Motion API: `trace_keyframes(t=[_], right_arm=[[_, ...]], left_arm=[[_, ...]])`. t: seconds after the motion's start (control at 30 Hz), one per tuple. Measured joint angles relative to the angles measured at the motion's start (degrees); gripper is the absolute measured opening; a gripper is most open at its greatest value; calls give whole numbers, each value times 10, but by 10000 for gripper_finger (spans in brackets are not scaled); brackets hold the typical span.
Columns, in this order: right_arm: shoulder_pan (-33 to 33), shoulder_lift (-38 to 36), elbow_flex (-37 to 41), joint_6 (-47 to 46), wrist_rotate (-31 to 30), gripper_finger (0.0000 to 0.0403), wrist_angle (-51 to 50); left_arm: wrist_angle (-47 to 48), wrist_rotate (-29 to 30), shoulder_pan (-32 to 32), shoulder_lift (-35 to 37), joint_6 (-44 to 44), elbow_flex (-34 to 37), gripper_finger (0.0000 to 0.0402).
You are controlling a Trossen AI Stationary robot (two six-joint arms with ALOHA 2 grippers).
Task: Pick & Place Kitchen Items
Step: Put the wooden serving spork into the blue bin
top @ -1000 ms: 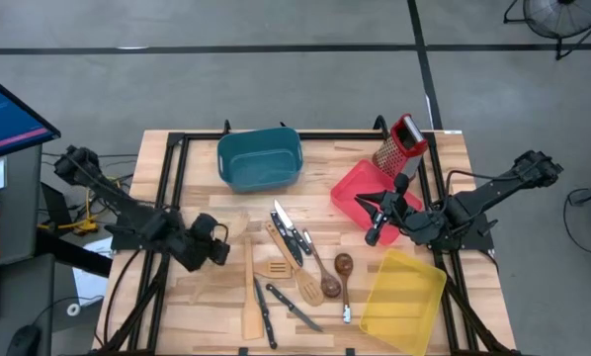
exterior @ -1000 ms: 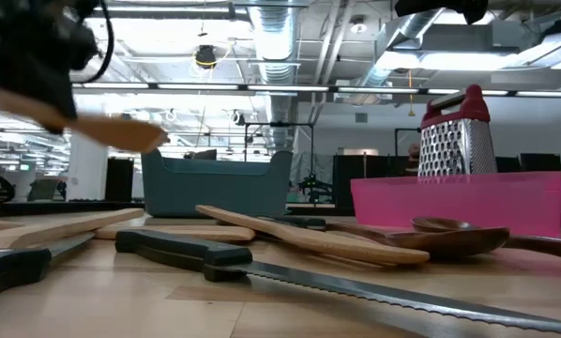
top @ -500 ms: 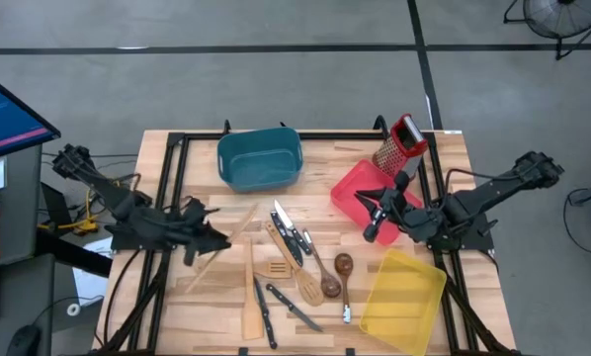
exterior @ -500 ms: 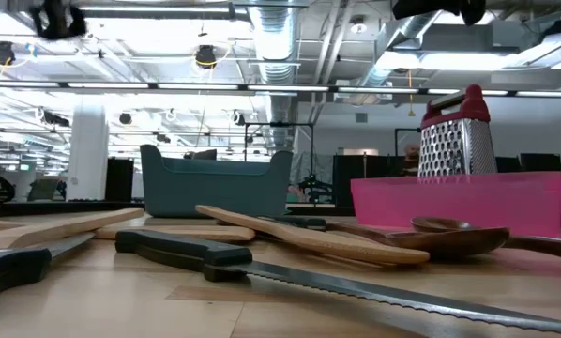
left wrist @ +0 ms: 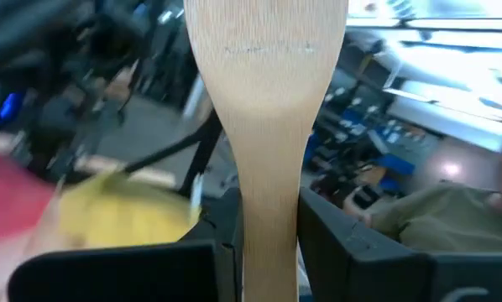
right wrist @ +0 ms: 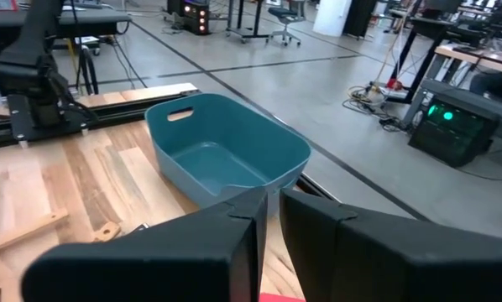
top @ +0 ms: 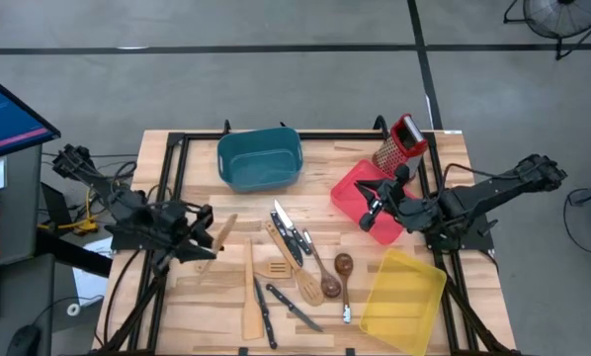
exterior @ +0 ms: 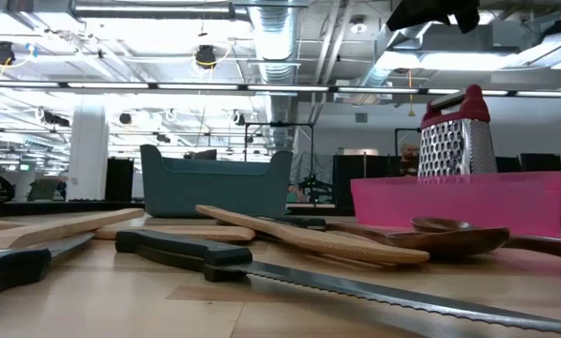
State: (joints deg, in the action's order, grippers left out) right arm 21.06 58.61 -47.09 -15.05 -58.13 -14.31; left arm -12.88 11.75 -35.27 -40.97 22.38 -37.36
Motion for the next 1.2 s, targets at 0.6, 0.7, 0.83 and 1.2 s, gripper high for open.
trace_keyframes(t=[0.6,0.7,0.83,1.2], right_arm=[[-14,0,0,0,1,47,0],[-14,0,0,0,1,47,0],[-14,0,0,0,2,47,0],[-14,0,0,0,2,47,0]], left_arm=[[-86,-71,0,0,-72,0,65],[-86,-36,1,0,-89,0,65],[-86,39,15,0,-133,0,65],[-86,333,166,0,-296,0,65]])
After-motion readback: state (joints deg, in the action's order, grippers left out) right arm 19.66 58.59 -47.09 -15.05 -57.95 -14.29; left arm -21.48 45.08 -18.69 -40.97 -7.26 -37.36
